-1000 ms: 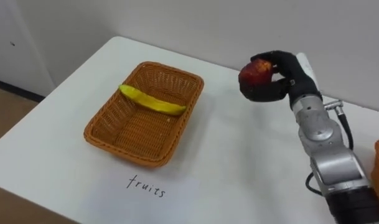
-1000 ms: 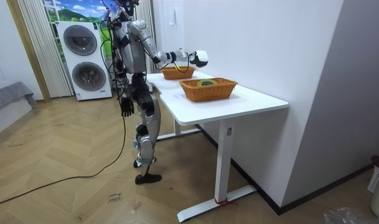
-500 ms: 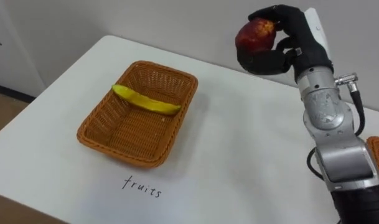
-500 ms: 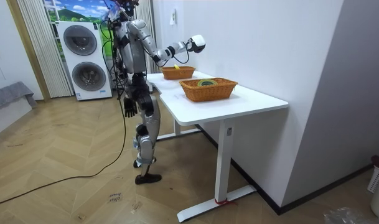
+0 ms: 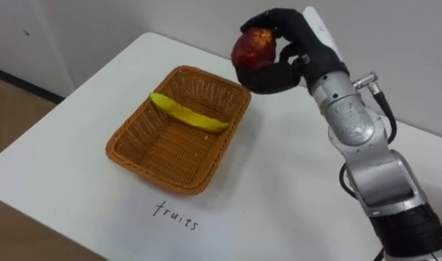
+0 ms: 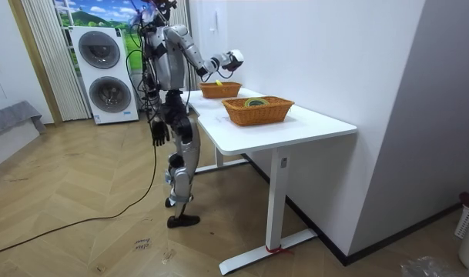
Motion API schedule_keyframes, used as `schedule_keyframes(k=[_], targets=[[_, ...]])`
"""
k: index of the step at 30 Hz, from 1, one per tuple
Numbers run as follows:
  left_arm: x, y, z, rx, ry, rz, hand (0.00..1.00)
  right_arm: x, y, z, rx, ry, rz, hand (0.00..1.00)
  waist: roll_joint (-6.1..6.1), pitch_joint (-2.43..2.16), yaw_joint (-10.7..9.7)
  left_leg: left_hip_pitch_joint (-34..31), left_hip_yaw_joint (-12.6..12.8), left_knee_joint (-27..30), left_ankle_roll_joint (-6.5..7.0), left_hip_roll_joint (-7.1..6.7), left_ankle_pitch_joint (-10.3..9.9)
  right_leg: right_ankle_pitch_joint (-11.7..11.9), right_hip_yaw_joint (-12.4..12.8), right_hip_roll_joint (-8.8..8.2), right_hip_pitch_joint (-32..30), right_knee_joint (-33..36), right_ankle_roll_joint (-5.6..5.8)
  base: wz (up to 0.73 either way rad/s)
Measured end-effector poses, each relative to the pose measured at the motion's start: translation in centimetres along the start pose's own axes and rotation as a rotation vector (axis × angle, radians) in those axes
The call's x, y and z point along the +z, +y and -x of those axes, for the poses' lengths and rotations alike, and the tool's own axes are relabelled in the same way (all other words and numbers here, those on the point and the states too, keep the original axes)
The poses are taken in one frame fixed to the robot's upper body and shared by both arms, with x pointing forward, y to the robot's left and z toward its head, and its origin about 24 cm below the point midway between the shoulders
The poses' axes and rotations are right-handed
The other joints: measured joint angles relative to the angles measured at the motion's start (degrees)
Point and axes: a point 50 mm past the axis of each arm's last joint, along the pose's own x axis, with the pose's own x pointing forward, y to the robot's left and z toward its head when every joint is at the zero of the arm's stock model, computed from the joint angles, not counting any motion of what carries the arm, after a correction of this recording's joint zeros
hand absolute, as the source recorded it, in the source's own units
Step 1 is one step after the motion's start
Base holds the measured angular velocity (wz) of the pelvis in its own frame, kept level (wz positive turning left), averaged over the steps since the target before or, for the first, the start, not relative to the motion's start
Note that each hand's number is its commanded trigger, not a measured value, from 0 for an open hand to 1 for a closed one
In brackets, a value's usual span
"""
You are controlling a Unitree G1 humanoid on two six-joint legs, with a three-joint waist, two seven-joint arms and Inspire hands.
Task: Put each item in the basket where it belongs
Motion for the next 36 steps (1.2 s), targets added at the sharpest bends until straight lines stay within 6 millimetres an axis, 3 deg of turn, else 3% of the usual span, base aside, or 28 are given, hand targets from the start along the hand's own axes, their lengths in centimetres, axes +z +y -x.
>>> schedule_keyframes(k=[2, 5, 14, 15, 16, 20, 24, 26, 28, 36], targets=[[0.2, 0.0, 0.0, -0.001, -0.003, -0.008, 0.0, 0.1, 0.9, -0.1, 0.039, 0.005, 0.039, 1.0, -0.2, 0.32, 1.23, 0.15, -0.03, -0.07, 0.01, -0.02, 0.0, -0.01, -0.04, -0.03, 0.08, -0.05, 0.02, 0.0], [0.3, 0.0, 0.0, -0.001, -0.008, -0.019, 0.0, -0.1, 2.5, -0.4, 0.118, 0.034, 0.046, 1.0, -0.84, 0.86, 1.51, 0.05, -0.18, 0.0, 0.01, -0.03, 0.0, -0.02, -0.13, -0.08, 0.13, -0.08, 0.03, 0.04], [0.7, 0.0, 0.0, 0.004, -0.001, -0.019, 0.0, -0.4, 3.8, -0.6, 0.215, 0.075, 0.071, 1.0, -1.43, 0.86, 2.58, -0.76, -0.48, 0.22, 0.31, -0.16, -0.16, -0.02, -0.61, -0.41, -0.28, -0.1, 0.04, 0.02], [0.7, 0.1, 0.0, 0.005, -0.002, -0.018, 0.0, -0.4, 3.8, -0.6, 0.216, 0.077, 0.072, 0.87, -1.42, 0.86, 2.6, -0.76, -0.49, 0.22, 0.31, -0.16, -0.16, -0.02, -0.71, -0.42, -0.27, -0.1, 0.04, 0.0], [0.8, 0.2, 0.0, 0.008, -0.003, -0.019, 0.0, -0.5, 3.9, -0.6, 0.222, 0.08, 0.072, 0.65, -1.43, 0.86, 2.62, -0.76, -0.51, 0.22, 0.31, -0.17, -0.16, -0.02, -0.77, -0.42, -0.26, -0.1, 0.04, 0.0], [0.9, 0.5, -0.1, 0.016, -0.006, -0.018, 0.0, -1.1, 4.1, -0.6, 0.242, 0.105, 0.073, 0.29, -1.46, 0.87, 2.57, -0.75, -0.55, 0.23, 0.31, -0.17, -0.16, -0.03, -0.97, -0.43, -0.2, -0.13, 0.05, 0.0], [1.1, 0.4, -0.1, 0.015, -0.01, -0.018, 0.0, -1.3, 4.2, -0.6, 0.255, 0.12, 0.071, 0.22, -1.48, 0.86, 2.56, -0.75, -0.47, 0.22, 0.31, -0.16, -0.16, -0.03, -1.02, -0.43, -0.19, -0.13, 0.06, 0.0], [1.1, 0.4, -0.1, 0.015, -0.012, -0.018, 0.0, -1.3, 4.2, -0.6, 0.258, 0.12, 0.071, 0.07, -1.47, 0.87, 2.56, -0.71, -0.41, 0.23, 0.31, -0.16, -0.16, -0.03, -0.98, -0.43, -0.18, -0.13, 0.06, 0.0], [1.1, 0.4, -0.1, 0.015, -0.012, -0.018, 0.0, -1.3, 4.2, -0.6, 0.26, 0.121, 0.071, 0.0, -1.44, 0.89, 2.56, -0.68, -0.4, 0.23, 0.31, -0.15, -0.16, -0.03, -0.95, -0.43, -0.16, -0.13, 0.06, 0.0], [1.2, 0.4, -0.1, 0.013, -0.014, -0.018, 0.0, -1.3, 4.3, -0.6, 0.278, 0.122, 0.069, 0.0, -1.32, 1.04, 2.57, -0.69, -0.39, 0.35, 0.31, -0.14, -0.16, -0.03, -0.93, -0.42, -0.12, -0.13, 0.06, 0.0]])
